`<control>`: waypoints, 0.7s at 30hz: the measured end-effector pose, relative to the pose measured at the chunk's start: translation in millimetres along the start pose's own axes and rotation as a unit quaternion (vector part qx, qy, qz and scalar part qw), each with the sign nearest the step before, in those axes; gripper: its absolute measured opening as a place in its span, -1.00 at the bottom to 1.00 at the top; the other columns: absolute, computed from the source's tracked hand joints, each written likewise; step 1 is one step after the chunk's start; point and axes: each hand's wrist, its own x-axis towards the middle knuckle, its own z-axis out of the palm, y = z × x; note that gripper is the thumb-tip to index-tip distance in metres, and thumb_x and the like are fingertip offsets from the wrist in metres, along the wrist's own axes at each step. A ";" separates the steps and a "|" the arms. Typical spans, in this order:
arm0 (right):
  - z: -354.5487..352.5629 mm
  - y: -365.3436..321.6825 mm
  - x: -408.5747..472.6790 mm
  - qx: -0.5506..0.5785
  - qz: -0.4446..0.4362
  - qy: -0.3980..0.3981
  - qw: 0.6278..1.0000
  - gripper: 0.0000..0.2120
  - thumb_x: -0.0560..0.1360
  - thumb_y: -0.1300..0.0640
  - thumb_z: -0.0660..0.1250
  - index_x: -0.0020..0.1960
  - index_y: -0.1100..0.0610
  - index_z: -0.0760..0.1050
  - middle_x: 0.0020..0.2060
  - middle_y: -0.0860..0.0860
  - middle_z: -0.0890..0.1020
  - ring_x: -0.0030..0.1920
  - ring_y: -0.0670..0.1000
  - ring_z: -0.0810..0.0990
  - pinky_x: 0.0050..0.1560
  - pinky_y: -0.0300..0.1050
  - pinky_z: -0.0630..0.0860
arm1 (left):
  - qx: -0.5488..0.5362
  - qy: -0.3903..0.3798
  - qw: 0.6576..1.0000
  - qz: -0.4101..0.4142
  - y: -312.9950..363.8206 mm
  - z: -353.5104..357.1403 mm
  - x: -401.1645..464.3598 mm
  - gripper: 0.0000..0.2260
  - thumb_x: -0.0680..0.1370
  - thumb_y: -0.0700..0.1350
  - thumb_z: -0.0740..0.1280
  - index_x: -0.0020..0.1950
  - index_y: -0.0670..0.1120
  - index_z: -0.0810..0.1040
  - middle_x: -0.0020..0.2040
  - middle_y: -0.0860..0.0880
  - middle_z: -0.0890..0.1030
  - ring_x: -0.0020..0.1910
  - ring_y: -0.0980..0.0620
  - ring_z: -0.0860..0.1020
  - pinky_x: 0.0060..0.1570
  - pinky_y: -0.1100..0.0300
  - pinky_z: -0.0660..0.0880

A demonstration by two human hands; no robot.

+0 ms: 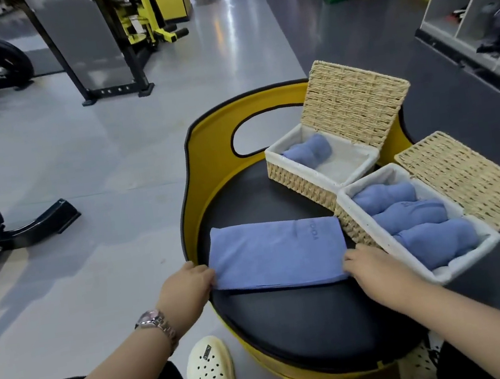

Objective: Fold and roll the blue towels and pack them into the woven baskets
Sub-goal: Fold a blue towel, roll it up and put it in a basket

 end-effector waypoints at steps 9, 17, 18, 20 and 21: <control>-15.6 -14.9 17.2 -0.071 0.061 -0.030 0.995 -0.69 0.12 0.26 0.48 -0.44 -0.05 0.40 -0.42 -0.07 0.47 -0.38 0.02 0.50 -0.41 -0.13 0.33 | 0.036 -0.056 0.996 -0.066 21.9 -2.3 1.6 -0.64 0.43 -0.30 0.16 0.10 0.07 0.48 -0.01 0.02 0.59 -0.01 -0.07 0.56 -0.31 0.18 0.33; -60.4 -96.1 154.0 0.185 -0.053 -0.031 0.981 -0.76 0.53 0.16 0.24 0.18 0.08 0.53 0.09 0.04 0.58 0.17 0.08 0.49 0.15 -0.04 0.42 | -0.016 -0.077 0.977 -0.197 40.4 -15.0 36.3 -0.75 0.55 -0.32 0.11 0.15 -0.16 0.47 0.13 -0.11 0.59 0.12 -0.10 0.59 -0.03 0.15 0.48; -59.1 -107.5 172.0 0.188 -0.053 -0.068 0.978 -0.72 0.53 0.13 0.25 0.23 0.04 0.49 0.14 0.06 0.56 0.21 0.11 0.47 0.19 -0.02 0.42 | -0.011 -0.086 0.977 -0.197 41.4 -9.4 39.2 -0.74 0.57 -0.31 0.10 0.22 -0.18 0.44 0.17 -0.11 0.58 0.16 -0.09 0.57 0.02 0.16 0.48; -53.7 -129.7 201.4 0.156 -0.040 -0.163 0.973 -0.55 0.55 0.08 0.24 0.43 -0.04 0.29 0.30 0.14 0.43 0.32 0.19 0.36 0.30 0.06 0.37 | 0.008 -0.095 0.973 -0.210 43.0 -0.7 42.2 -0.66 0.58 -0.29 0.07 0.36 -0.26 0.30 0.23 -0.13 0.55 0.20 -0.06 0.56 0.08 0.17 0.48; -49.4 -140.3 213.3 0.116 -0.048 -0.200 0.972 -0.48 0.56 0.10 0.22 0.49 -0.03 0.17 0.35 0.17 0.36 0.35 0.22 0.30 0.31 0.08 0.34 | 0.015 -0.096 0.971 -0.219 42.8 3.3 43.3 -0.61 0.59 -0.28 0.05 0.42 -0.30 0.21 0.26 -0.15 0.53 0.21 -0.05 0.55 0.09 0.17 0.48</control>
